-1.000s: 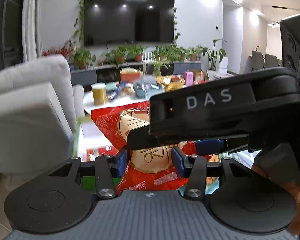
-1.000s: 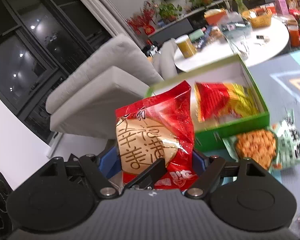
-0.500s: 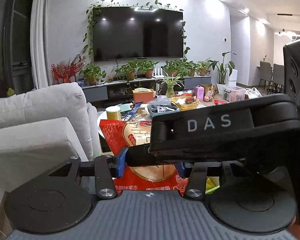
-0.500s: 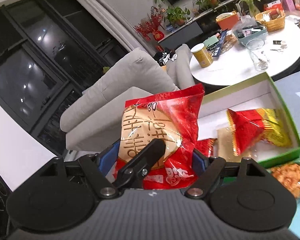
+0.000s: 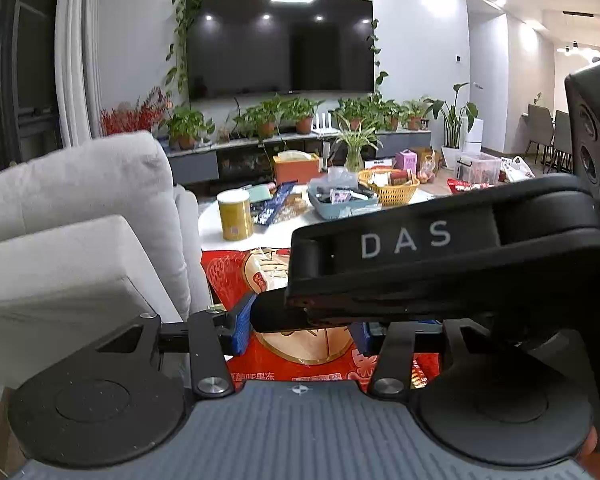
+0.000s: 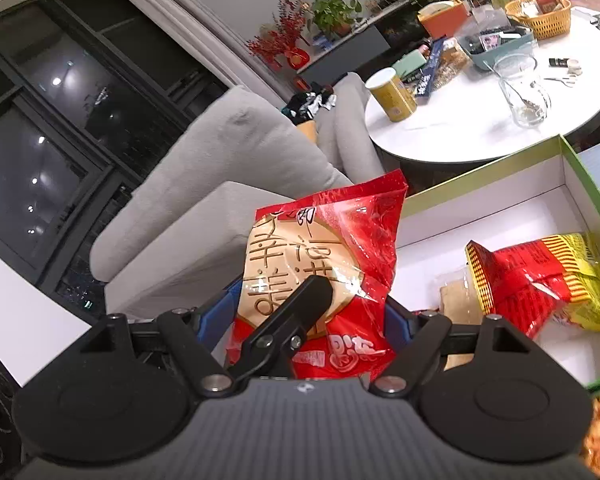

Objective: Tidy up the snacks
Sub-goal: 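Lift the red cookie bag with the right gripper over the green box, then lower the cookie bag into the box and open the right gripper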

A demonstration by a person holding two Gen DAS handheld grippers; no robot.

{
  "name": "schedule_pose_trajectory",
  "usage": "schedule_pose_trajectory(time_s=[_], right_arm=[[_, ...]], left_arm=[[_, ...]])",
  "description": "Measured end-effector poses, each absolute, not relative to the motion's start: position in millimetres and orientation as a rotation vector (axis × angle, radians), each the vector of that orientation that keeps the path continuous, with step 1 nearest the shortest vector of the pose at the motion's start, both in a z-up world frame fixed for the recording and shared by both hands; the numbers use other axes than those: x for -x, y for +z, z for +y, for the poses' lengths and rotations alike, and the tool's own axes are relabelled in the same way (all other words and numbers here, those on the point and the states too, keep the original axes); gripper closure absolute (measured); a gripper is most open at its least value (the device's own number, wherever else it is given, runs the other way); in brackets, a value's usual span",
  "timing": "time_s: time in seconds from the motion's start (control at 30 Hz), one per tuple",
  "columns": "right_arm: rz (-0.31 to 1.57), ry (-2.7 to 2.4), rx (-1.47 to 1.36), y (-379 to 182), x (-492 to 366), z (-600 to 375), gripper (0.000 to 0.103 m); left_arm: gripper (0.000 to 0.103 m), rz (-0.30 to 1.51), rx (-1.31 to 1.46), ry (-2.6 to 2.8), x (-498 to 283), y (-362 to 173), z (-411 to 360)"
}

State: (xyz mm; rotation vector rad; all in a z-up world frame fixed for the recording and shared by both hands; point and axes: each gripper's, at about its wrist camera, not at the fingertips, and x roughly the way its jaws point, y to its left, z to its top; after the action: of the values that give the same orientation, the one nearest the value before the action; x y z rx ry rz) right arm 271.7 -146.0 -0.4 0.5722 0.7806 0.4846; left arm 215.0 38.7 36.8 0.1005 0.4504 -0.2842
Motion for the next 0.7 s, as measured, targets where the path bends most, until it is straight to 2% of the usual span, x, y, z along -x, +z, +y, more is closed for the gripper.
schedule_pose_trajectory(time_s=[0.4,0.7], right_arm=[[0.82,0.42,-0.541,-39,-305,-139,0.047],[0.801,0.396,-0.535,-43,-302,-140,0.048]], left_arm=[[0.059,0.535,-0.083,-0.294,-262,-6,41],[0.058,0.582,-0.093,-0.238,-273,-15,45]])
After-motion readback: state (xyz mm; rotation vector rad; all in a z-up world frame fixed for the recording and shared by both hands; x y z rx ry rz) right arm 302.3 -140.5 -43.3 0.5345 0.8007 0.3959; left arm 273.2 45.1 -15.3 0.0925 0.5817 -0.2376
